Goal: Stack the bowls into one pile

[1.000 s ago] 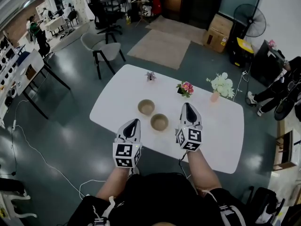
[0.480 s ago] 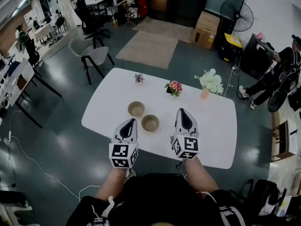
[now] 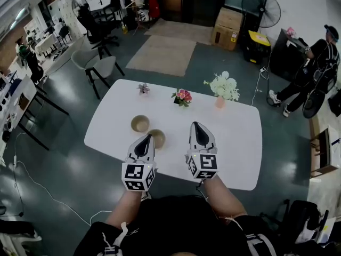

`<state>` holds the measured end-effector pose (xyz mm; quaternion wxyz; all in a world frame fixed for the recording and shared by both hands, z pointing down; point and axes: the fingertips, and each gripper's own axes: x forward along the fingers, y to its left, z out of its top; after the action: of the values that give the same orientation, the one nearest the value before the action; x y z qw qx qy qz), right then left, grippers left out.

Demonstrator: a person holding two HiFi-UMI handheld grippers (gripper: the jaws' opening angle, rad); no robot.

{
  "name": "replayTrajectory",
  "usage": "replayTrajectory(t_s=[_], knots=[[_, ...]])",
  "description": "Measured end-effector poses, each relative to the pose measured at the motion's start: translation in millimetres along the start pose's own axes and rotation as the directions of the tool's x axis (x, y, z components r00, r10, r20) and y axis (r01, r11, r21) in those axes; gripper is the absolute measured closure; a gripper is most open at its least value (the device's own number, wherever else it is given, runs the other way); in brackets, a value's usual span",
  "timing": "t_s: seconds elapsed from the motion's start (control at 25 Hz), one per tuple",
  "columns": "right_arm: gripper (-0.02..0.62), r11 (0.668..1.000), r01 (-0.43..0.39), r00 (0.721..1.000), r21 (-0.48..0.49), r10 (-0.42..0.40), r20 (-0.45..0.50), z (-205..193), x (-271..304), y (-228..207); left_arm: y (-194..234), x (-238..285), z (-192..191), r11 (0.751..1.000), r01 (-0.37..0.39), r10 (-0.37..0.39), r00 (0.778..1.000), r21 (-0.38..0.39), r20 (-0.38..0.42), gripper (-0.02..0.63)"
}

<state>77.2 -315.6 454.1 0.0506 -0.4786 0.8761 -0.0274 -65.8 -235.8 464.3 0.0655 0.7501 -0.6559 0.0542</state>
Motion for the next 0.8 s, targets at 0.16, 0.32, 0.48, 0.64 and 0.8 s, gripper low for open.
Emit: replayTrajectory(t_s=[0.16, 0.32, 0.48, 0.64, 0.8], knots=[[0.580, 1.000, -0.019, 1.000, 0.009, 0.019, -0.012, -2, -1, -16, -13, 12, -5, 0.997, 0.000, -0.001, 1.000, -0.071, -0.014, 0.592], [0.580, 0.999, -0.011, 1.000, 0.046, 0.012, -0.027, -5, 5, -19, -12, 27, 0, 0.998, 0.029, -0.031, 0.999, -0.063, -0.026, 0.592], [0.580, 0.999, 0.015, 1.000, 0.042, -0.014, -0.019, -5, 28, 0, 9, 41, 11, 0.995, 0.091, -0.092, 0.996, -0.032, -0.021, 0.592], [0.581, 0.996, 0.076, 0.997, 0.037, -0.076, -0.012, -13, 60, 52, 75, 34, 16, 0.988, 0.156, -0.156, 0.988, -0.017, -0.009, 0.592], [0.580, 0.986, 0.159, 0.987, 0.059, -0.159, -0.007, -33, 112, 147, 183, 15, 12, 0.973, 0.227, -0.227, 0.974, 0.048, -0.013, 0.592]])
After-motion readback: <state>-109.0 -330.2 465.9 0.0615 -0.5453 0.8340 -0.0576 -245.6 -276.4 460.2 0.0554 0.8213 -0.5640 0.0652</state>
